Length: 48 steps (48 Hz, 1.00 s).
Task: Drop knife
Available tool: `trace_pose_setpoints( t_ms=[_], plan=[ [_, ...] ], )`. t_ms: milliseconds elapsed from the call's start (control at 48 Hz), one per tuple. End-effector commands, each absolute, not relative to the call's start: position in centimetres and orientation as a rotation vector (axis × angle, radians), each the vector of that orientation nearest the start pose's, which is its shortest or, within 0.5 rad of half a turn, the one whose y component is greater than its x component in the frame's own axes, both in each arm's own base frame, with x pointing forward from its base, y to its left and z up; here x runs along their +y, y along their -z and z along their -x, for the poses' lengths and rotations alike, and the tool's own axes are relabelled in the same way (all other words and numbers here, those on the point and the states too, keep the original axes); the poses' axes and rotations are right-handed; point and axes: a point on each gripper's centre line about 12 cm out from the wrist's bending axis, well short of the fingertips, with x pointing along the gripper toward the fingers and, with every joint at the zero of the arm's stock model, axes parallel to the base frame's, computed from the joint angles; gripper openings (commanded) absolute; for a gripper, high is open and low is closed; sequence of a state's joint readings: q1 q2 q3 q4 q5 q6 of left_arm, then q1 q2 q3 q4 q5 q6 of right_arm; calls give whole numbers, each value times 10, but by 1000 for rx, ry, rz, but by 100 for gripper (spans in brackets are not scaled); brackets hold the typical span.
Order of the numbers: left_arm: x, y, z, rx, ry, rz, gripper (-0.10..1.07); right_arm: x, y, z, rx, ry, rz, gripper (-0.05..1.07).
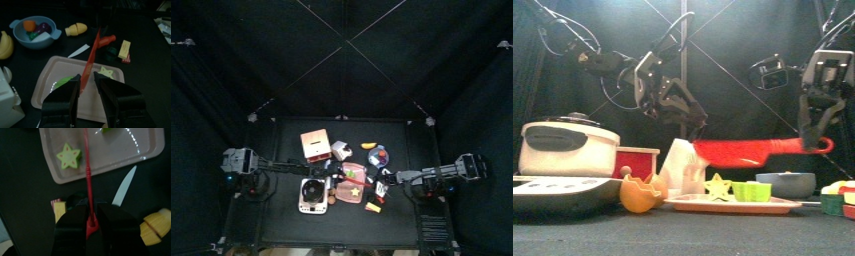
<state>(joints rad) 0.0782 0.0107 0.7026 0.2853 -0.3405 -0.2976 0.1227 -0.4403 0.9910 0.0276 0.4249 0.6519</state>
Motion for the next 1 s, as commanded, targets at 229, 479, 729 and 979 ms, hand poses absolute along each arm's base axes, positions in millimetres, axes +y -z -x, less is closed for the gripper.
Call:
trace_pose_setpoints(
  t_ms=[229, 479, 729, 979],
  plan=[
    [17, -225, -384, 196, 34, 76, 69, 39, -186, -228, 880, 255, -722, 56],
    [17, -226, -376, 188, 33, 78, 69, 29, -197, -208, 837, 311, -720, 56],
    [21, -226, -375, 187, 22, 83, 69, 22, -205, -188, 775, 332, -772, 56],
    [33, -225, -376, 184, -28, 123, 69, 15, -202, -176, 813, 391, -753, 56]
  ],
)
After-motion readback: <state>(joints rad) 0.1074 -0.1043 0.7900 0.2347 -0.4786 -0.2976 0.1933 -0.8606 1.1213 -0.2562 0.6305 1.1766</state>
